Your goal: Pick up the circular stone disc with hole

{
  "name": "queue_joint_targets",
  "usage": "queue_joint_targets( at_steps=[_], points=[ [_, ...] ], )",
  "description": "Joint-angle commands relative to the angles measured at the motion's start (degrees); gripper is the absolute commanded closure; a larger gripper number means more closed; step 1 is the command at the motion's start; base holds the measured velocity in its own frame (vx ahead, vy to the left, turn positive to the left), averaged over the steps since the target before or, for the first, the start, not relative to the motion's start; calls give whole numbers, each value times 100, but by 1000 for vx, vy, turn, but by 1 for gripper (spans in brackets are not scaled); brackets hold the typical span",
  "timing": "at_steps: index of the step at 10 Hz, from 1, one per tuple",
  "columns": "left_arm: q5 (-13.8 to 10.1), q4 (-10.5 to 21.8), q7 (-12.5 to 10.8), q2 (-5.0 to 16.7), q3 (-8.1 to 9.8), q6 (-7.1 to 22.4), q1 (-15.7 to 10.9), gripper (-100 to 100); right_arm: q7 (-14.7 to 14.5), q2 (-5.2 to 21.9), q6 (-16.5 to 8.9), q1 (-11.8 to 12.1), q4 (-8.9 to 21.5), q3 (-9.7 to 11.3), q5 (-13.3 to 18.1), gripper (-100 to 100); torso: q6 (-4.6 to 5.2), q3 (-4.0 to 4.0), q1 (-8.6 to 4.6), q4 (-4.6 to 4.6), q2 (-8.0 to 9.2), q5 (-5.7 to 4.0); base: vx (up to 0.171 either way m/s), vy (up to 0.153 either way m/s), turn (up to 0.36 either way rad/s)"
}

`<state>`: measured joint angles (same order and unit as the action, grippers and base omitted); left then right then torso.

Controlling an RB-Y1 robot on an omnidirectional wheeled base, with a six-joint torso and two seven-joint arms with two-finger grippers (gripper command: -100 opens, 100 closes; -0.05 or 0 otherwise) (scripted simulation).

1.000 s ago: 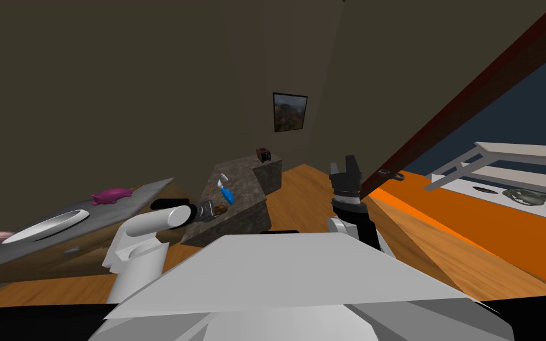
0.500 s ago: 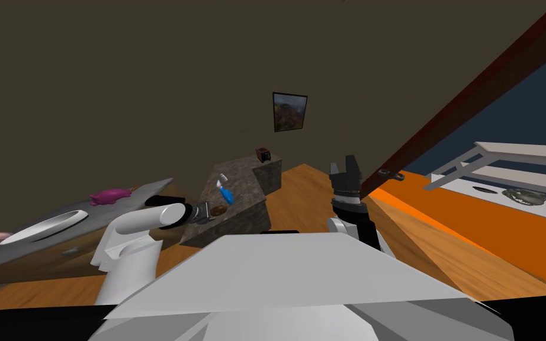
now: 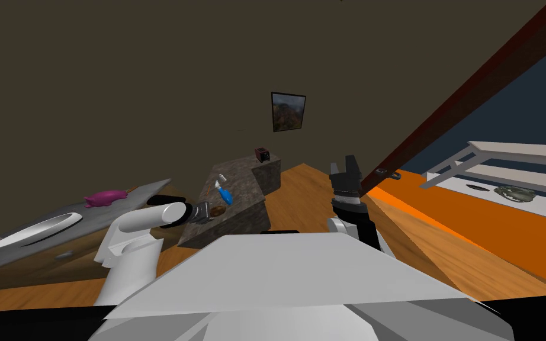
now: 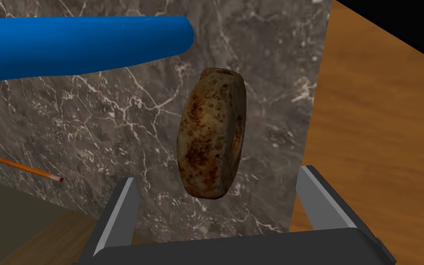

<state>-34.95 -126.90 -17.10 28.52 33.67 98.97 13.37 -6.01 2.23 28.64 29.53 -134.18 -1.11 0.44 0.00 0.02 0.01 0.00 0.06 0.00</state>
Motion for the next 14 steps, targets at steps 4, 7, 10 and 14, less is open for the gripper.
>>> queue_joint_targets(
  at_steps=[4, 7, 10, 14],
  points=[
    [104, 240, 67, -22, -79, -224, -26, 100, 0, 0, 0, 0, 0, 0, 0, 0, -1, 0, 0, 0, -1, -1, -11, -5, -18],
    [109, 224, 67, -6, -63, -242, -43, 100, 0, 0, 0, 0, 0, 0, 0, 0, -4, -7, 5, -12, -2, 19, 2, 2, -2],
    [-21, 299, -107, 134, -49, -258, 23, -100, 0, 0, 0, 0, 0, 0, 0, 0, -4, -6, 5, -12, -1, 19, -4, 12, -27],
    [-353, 521, -571, 475, 6, -264, 149, -100, 0, 1, 0, 0, 0, -1, 0, 0, -5, 4, 37, -8, 16, 26, -42, 72, -60]
  ],
)
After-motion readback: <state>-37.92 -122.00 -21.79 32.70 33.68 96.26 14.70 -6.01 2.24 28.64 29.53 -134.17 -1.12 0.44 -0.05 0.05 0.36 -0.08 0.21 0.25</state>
